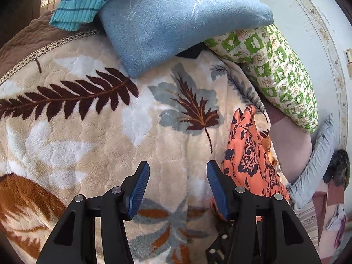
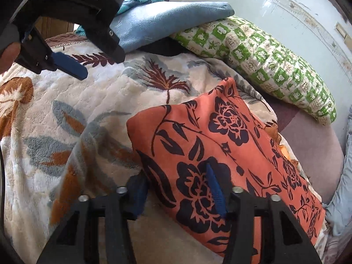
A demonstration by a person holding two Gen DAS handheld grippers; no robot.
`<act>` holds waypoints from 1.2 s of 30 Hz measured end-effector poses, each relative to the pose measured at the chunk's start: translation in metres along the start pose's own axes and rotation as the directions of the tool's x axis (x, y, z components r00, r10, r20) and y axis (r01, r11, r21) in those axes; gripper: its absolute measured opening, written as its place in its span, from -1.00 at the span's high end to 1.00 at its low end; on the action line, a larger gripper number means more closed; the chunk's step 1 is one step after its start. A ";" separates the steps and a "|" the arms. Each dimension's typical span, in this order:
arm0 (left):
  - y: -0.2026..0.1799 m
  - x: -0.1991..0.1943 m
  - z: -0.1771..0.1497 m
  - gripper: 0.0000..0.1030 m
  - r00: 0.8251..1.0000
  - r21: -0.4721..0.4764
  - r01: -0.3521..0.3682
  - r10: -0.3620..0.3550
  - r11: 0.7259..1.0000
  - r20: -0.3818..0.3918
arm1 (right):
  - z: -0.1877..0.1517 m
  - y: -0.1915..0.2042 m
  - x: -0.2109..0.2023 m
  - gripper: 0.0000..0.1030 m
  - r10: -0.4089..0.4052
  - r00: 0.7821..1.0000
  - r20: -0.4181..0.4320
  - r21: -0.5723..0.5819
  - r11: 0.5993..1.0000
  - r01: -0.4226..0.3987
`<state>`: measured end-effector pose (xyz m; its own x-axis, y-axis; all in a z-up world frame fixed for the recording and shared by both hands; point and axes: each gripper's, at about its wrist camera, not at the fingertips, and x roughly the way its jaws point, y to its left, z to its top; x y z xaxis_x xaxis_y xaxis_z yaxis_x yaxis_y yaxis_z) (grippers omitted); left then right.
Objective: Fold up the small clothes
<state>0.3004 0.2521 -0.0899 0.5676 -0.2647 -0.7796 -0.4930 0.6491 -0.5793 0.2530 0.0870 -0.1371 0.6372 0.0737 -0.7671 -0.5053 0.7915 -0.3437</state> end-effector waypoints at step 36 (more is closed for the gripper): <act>-0.128 0.158 0.053 -0.35 0.939 0.261 0.154 -0.059 0.953 -0.338 | -0.019 -0.048 -0.027 0.80 0.171 0.974 0.146 0.215 0.956 -0.200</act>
<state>0.4880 0.1653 -0.1266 0.3399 -0.5279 -0.7783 -0.2108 0.7638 -0.6101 0.2491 0.0351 -0.1105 0.6194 0.2958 -0.7272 -0.4853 0.8724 -0.0585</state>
